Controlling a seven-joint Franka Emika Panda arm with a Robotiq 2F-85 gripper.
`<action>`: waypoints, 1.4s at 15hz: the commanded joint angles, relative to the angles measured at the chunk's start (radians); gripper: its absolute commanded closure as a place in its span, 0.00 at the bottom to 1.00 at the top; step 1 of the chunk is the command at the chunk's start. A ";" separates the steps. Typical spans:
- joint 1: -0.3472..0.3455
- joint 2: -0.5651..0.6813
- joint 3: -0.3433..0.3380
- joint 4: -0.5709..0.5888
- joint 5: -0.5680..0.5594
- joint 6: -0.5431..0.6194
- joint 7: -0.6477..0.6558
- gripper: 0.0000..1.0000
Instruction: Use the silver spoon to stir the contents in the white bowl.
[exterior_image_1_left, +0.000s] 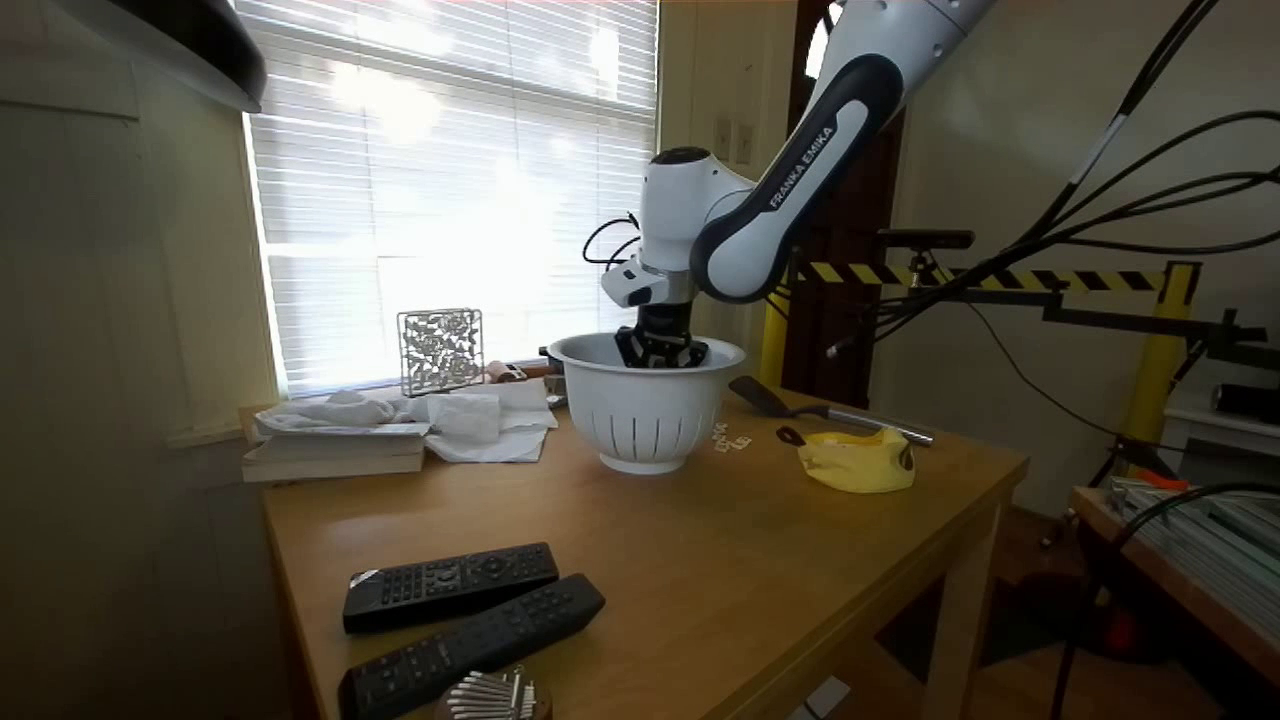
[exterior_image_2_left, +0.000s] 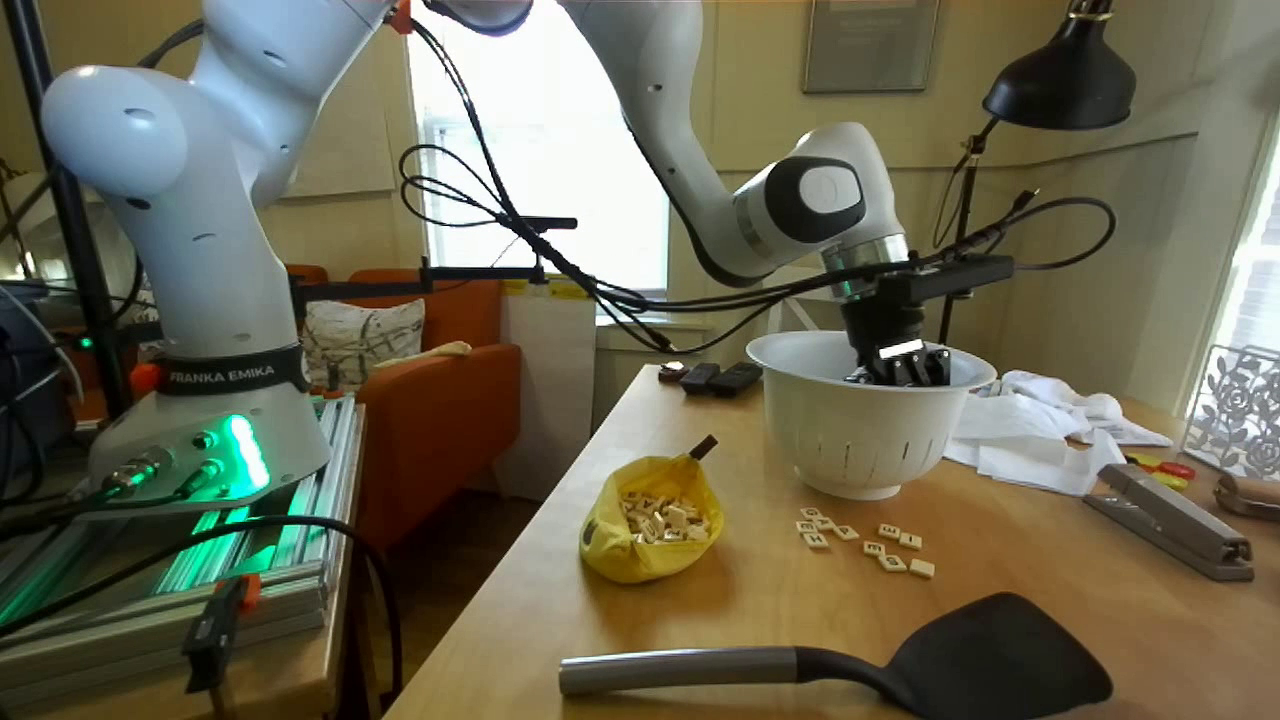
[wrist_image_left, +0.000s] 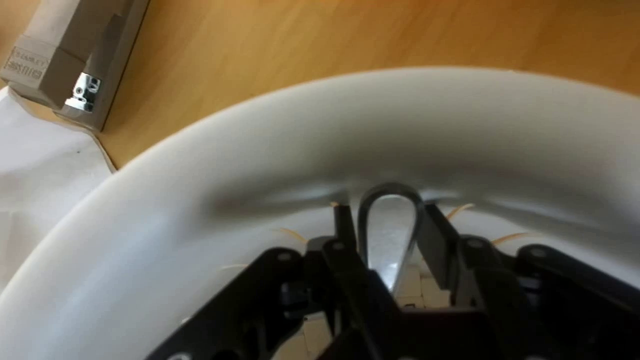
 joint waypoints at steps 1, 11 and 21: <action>0.000 0.002 -0.012 -0.006 -0.032 0.021 0.020 0.65; -0.010 -0.020 -0.023 -0.034 -0.028 0.009 0.023 0.48; -0.015 -0.041 -0.043 -0.068 -0.033 0.012 0.027 0.58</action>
